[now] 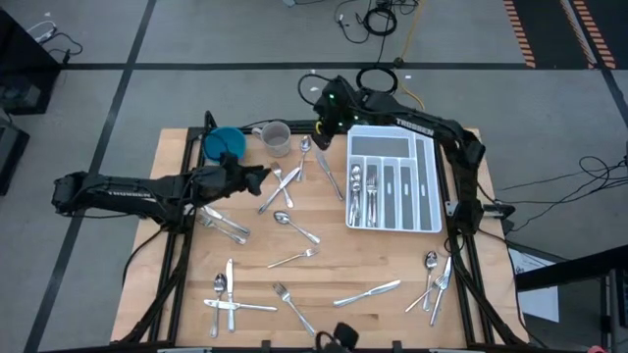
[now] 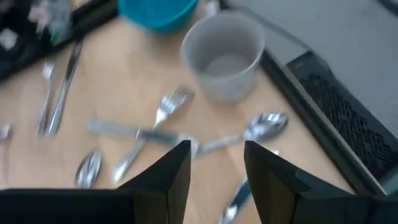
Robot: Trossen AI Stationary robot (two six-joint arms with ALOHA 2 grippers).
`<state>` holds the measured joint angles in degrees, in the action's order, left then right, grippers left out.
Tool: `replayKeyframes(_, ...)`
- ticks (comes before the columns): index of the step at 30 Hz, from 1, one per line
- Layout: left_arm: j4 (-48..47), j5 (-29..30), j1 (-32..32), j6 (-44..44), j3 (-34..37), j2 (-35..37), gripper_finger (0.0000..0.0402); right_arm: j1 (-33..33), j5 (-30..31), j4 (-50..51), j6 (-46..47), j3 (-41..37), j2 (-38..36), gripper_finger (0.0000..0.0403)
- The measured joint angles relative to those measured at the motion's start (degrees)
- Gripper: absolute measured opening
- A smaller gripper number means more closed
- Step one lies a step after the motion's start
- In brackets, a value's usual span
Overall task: Sort silverware
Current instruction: Put the fork in the silverware tray
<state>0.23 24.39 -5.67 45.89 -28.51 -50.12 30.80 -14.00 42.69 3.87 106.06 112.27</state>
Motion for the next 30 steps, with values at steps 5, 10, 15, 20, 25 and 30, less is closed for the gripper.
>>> replayKeyframes(5,-11.5,-6.9,0.0,-1.2,0.0,-3.4,0.0205,-2.3,4.0,15.9,-8.4,2.9,-5.2,0.0144)
replayKeyframes(10,-17.4,-9.1,0.0,9.7,0.0,-10.0,0.0205,-4.5,8.7,27.2,-7.8,2.9,-13.0,0.0144)
replayKeyframes(15,-23.4,-9.5,0.1,15.5,-1.9,-17.6,0.0205,-7.8,11.1,31.4,-4.3,2.9,-21.3,0.0144)
replayKeyframes(20,-34.4,-10.8,2.4,5.5,-7.6,-22.0,0.0205,-10.3,11.6,33.4,-1.4,2.9,-28.2,0.0144)
replayKeyframes(25,-41.4,-11.4,9.4,-11.8,-14.4,-22.3,0.0205,-11.1,11.6,34.8,0.4,2.9,-32.9,0.0144)
replayKeyframes(30,-52.6,-11.9,18.0,-15.6,-16.8,-22.2,0.0205,-11.1,12.3,37.7,1.5,2.7,-35.7,0.0144)
